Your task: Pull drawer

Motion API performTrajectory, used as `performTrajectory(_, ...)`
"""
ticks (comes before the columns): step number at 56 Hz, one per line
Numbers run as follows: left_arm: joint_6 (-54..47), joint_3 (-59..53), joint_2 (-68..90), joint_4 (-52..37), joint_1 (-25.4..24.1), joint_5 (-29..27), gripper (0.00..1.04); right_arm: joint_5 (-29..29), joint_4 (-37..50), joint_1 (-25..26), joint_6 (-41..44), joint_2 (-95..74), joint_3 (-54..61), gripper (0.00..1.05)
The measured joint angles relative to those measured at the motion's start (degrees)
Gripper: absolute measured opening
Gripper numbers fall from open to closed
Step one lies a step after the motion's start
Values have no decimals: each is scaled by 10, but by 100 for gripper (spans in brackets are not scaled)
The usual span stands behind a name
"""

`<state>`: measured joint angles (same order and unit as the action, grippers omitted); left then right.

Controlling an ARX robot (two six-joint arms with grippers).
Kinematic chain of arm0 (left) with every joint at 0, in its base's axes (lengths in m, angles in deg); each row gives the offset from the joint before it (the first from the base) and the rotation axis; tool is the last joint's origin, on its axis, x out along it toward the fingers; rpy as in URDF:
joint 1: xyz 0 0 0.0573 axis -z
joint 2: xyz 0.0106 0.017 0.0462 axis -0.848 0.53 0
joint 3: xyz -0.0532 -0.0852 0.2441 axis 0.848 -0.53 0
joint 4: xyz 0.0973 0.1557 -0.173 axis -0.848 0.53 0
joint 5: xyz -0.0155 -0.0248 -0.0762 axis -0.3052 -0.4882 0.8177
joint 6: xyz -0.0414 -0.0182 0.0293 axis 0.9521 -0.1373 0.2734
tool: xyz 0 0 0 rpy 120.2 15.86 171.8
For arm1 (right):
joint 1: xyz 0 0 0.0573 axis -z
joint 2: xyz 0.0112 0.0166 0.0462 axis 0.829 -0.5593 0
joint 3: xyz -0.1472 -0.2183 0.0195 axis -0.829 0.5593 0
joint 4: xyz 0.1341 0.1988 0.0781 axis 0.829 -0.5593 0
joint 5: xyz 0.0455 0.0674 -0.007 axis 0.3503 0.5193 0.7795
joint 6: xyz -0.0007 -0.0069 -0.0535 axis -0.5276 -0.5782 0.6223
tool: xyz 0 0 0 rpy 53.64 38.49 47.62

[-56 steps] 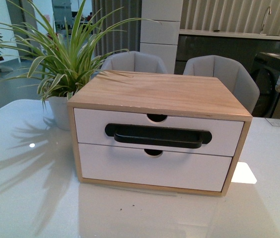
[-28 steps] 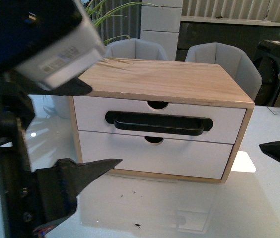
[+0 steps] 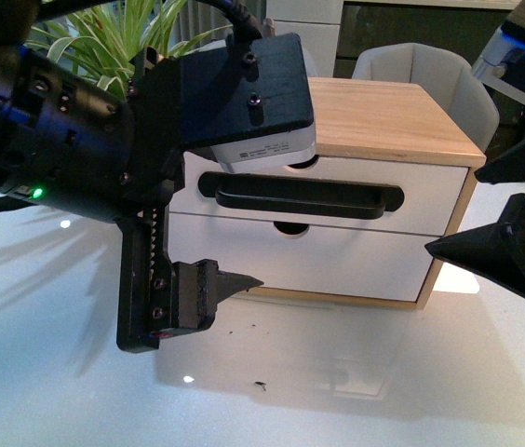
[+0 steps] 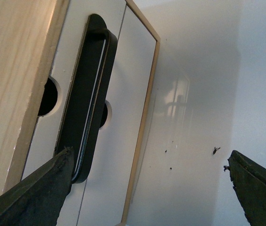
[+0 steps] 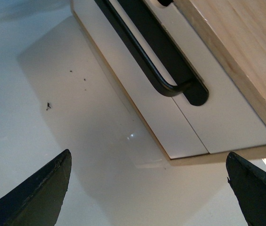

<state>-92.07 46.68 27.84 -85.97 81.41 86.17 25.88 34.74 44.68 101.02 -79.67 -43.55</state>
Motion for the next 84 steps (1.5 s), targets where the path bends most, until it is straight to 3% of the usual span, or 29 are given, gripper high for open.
performTrajectory(26,-23,134,118,65,-22,-3,97,43,-13,-19,27,-88,-71,96)
performTrajectory(84,-28,175,185,83,-49,2,97,76,-13,-17,37,-144,-113,96)
